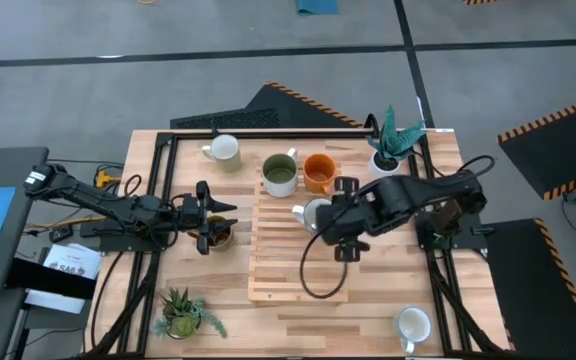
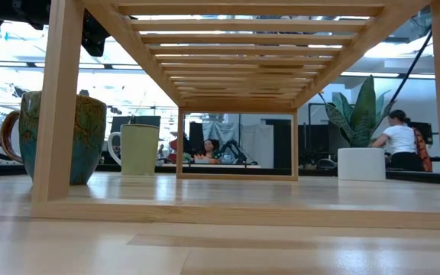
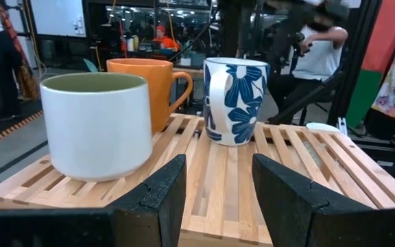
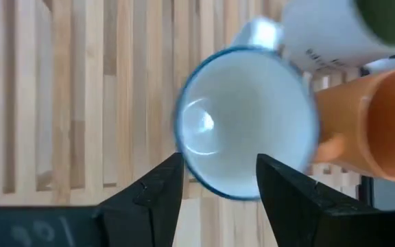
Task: Place coffee mugs
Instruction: Put the dark blue mug on the shelf, then put the light green mug on the shelf
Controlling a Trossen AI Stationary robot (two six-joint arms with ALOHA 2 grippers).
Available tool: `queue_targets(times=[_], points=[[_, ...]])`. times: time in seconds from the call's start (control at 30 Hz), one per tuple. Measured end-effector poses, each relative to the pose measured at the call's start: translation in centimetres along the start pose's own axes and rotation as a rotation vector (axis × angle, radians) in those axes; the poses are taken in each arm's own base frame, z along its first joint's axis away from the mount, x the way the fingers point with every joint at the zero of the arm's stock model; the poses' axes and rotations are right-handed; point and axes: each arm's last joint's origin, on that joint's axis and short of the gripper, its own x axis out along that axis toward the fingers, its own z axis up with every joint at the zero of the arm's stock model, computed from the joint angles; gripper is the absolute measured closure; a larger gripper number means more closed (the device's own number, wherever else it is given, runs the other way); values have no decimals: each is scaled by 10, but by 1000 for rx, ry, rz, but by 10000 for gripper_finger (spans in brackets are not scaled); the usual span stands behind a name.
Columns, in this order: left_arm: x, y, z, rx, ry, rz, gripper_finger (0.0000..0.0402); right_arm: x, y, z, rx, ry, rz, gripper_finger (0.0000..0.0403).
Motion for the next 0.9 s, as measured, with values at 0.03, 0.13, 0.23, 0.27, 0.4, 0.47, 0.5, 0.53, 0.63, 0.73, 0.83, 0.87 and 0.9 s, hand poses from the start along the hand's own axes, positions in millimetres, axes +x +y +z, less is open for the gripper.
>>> queue_targets(times=[0.03,0.13,0.23,0.27,0.4,0.47,0.5,0.53,0.63,0.73,0.83,0.87,0.9], points=[[0,0,0,0,1,0,250,-6,-2,-1,7,-19,4,192],[0,0,0,2,3,0,250,-25,-7,-7,24,-78,24,192],[0,0,-1,4,10,0,250,-45,-13,-18,39,-124,15,192],[0,0,-1,4,11,0,250,-50,-14,-21,48,-142,7,192],[0,0,-2,5,18,0,250,-75,-17,-36,71,-229,-27,192],[0,0,-2,-2,17,-1,250,-84,-17,-45,89,-269,-55,192],[0,0,-2,-5,18,-1,250,-86,-15,-51,90,-276,-70,192],[0,0,-2,-9,18,0,250,-87,-13,-57,95,-280,-88,192],[0,0,-2,-10,18,-2,250,-78,-5,-77,100,-272,-157,192],[0,0,-2,-10,18,-4,250,-60,4,-104,115,-268,-244,192],[0,0,-2,-11,17,-6,250,-35,10,-136,143,-261,-304,192],[0,0,-2,-11,17,-6,250,-27,11,-146,161,-260,-307,192],[0,0,-2,-12,16,-6,250,-20,11,-156,183,-263,-302,192]])
